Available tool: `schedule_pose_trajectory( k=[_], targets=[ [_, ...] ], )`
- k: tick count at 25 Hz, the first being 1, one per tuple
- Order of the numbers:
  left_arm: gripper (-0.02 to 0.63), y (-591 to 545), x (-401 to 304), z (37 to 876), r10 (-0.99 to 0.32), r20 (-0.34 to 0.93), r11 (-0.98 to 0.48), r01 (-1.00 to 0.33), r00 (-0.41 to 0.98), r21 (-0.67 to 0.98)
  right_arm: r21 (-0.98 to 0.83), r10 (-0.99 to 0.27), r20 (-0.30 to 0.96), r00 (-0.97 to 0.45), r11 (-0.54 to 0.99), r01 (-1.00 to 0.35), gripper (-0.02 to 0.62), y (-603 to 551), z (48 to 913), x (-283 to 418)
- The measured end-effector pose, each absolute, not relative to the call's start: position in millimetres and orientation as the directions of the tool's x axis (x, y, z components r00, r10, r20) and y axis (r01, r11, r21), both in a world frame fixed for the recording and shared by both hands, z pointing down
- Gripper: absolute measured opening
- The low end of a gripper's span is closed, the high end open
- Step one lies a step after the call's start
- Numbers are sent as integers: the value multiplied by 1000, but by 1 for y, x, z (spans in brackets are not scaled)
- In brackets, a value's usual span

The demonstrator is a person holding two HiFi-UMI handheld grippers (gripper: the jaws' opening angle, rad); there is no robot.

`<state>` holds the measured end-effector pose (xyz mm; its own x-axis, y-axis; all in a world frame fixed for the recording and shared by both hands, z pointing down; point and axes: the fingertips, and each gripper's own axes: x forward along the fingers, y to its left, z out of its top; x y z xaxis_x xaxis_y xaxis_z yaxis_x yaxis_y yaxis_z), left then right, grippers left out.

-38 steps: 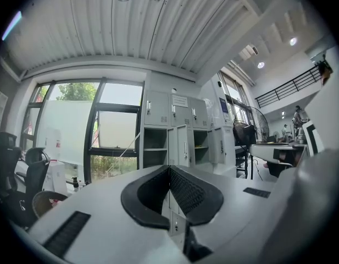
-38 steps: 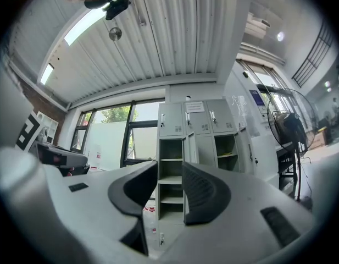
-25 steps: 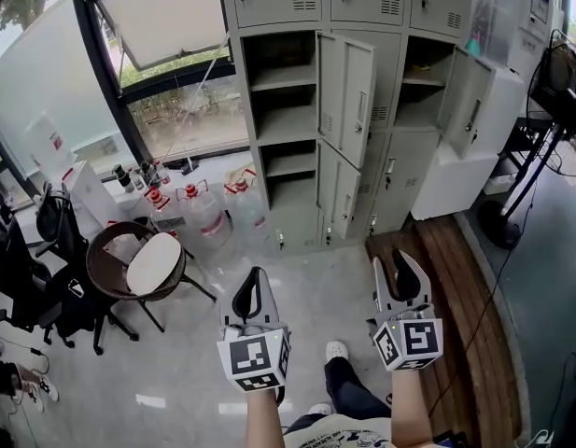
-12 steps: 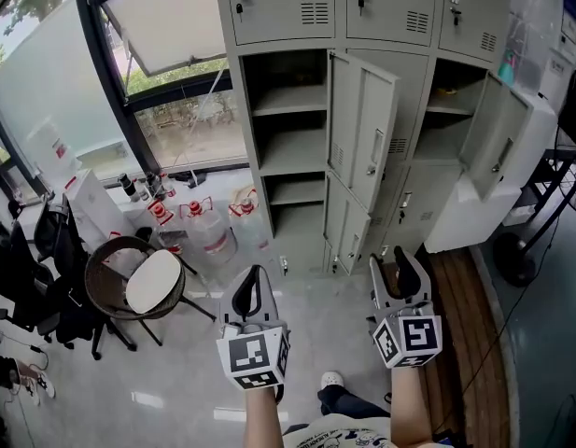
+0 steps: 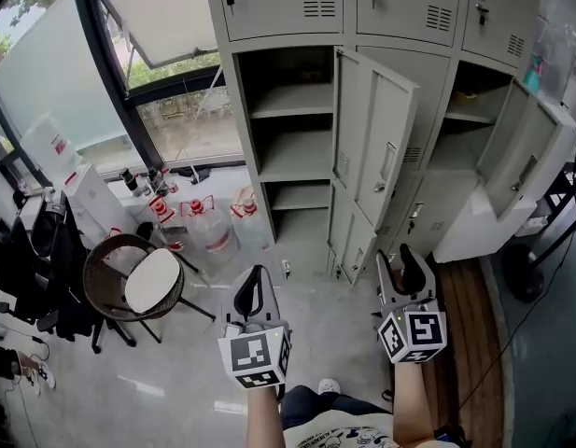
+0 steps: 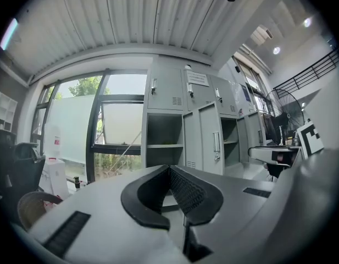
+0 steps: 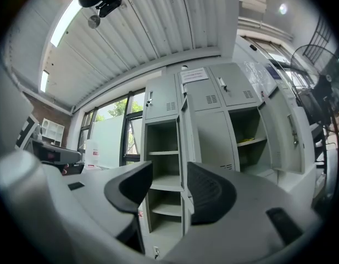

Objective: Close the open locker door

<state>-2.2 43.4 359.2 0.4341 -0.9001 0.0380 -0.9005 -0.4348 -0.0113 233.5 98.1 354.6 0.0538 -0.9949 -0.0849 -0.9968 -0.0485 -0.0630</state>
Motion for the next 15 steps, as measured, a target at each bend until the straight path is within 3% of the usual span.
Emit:
schedule_pose_trajectory(
  k=[15],
  targets=[
    [5,-31,19,369,-895,58,-444,-896,443,-14,-86,-997,-35,71,-68,-994,198,33,378,264]
  ],
)
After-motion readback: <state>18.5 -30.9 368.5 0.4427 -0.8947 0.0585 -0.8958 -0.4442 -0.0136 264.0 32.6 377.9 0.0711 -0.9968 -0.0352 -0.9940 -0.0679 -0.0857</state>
